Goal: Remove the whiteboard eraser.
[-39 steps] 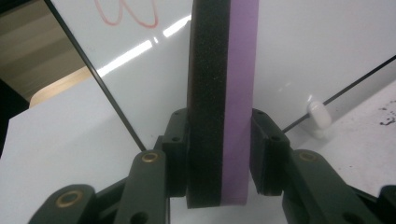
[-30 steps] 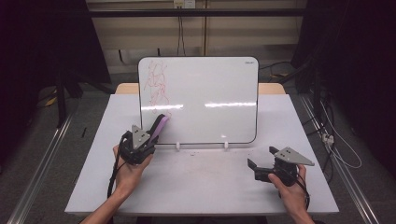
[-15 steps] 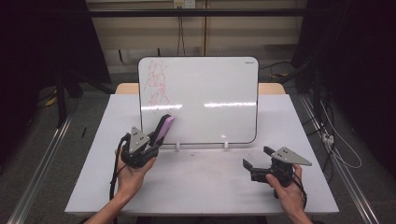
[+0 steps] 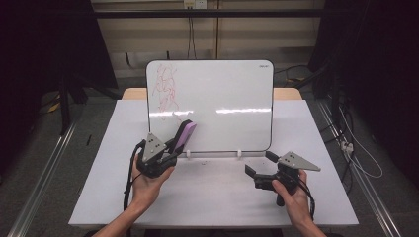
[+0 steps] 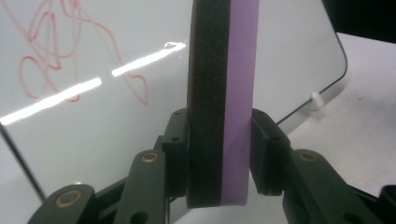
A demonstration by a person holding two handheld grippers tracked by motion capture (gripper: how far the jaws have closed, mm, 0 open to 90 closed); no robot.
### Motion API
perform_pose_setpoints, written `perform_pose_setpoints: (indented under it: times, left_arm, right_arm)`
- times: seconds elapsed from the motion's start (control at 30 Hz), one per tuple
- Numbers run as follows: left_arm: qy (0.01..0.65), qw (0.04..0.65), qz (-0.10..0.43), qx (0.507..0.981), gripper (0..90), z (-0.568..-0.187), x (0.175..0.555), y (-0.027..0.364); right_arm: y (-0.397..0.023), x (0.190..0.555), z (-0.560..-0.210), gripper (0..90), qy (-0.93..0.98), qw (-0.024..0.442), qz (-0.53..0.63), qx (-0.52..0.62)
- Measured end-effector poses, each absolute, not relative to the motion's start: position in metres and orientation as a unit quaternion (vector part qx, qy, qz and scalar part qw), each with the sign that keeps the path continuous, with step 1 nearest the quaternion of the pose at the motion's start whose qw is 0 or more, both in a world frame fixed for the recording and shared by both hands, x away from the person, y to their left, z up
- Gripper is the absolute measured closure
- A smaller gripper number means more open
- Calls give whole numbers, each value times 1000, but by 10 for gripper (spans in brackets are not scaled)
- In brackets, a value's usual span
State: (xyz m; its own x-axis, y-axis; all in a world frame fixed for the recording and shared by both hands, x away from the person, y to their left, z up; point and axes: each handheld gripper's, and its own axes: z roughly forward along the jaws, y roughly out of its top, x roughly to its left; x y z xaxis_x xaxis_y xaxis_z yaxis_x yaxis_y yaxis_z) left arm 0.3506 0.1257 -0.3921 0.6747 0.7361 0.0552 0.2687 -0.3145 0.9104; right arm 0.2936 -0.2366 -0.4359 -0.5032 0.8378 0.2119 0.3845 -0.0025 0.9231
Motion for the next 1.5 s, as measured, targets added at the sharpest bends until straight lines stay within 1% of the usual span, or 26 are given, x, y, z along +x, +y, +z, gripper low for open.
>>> perform_pose_setpoints:
  times: [0.27,0.3,0.5,0.67,0.7,0.73,0.77,0.8,0.83,0.93,1.03,1.1,1.2,1.27,1.3,1.4,1.47,1.5]
  left_arm:
    - [326,522,196,763,634,-385,354,112]
    - [325,527,190,762,633,-385,354,109]
    - [330,557,150,747,634,-382,355,100]
    - [319,559,148,751,634,-377,355,91]
    - [315,559,150,752,634,-375,355,88]
    - [311,561,151,752,634,-374,354,86]
    - [310,561,152,753,634,-374,354,84]
    - [308,562,154,752,634,-374,353,82]
    - [306,561,158,753,634,-375,353,81]
    - [311,565,151,749,634,-379,352,78]
    - [310,565,151,749,634,-382,350,77]
    - [311,565,150,750,634,-384,350,76]
    - [311,564,150,750,634,-385,349,76]
    - [312,564,149,750,634,-386,349,76]
    - [311,563,149,751,634,-386,349,76]
    - [312,561,146,753,634,-388,348,74]
    - [312,560,145,753,634,-388,348,74]
    - [312,561,146,753,633,-388,348,74]
  right_arm:
    - [-208,310,-422,38,668,183,581,427]
    - [-202,313,-421,36,665,175,593,420]
    - [-192,319,-415,37,653,170,614,409]
    - [-185,324,-406,55,649,178,627,393]
    - [-184,325,-404,69,648,180,629,391]
    - [-181,328,-401,106,640,176,639,388]
    - [-181,328,-401,106,640,176,639,388]
    - [-178,330,-400,134,627,174,651,391]
    - [-178,330,-400,134,627,174,651,391]
    - [-172,335,-399,175,615,170,664,390]
    - [-165,340,-402,232,595,151,681,399]
    - [-163,341,-402,240,591,146,684,403]
    - [-157,343,-405,259,577,125,692,415]
    - [-156,344,-406,261,573,119,694,420]
    - [-154,344,-407,287,568,117,694,426]
    - [-152,343,-407,297,566,111,696,428]
    - [-150,342,-408,358,565,115,695,430]
    - [-149,342,-409,366,563,113,696,432]
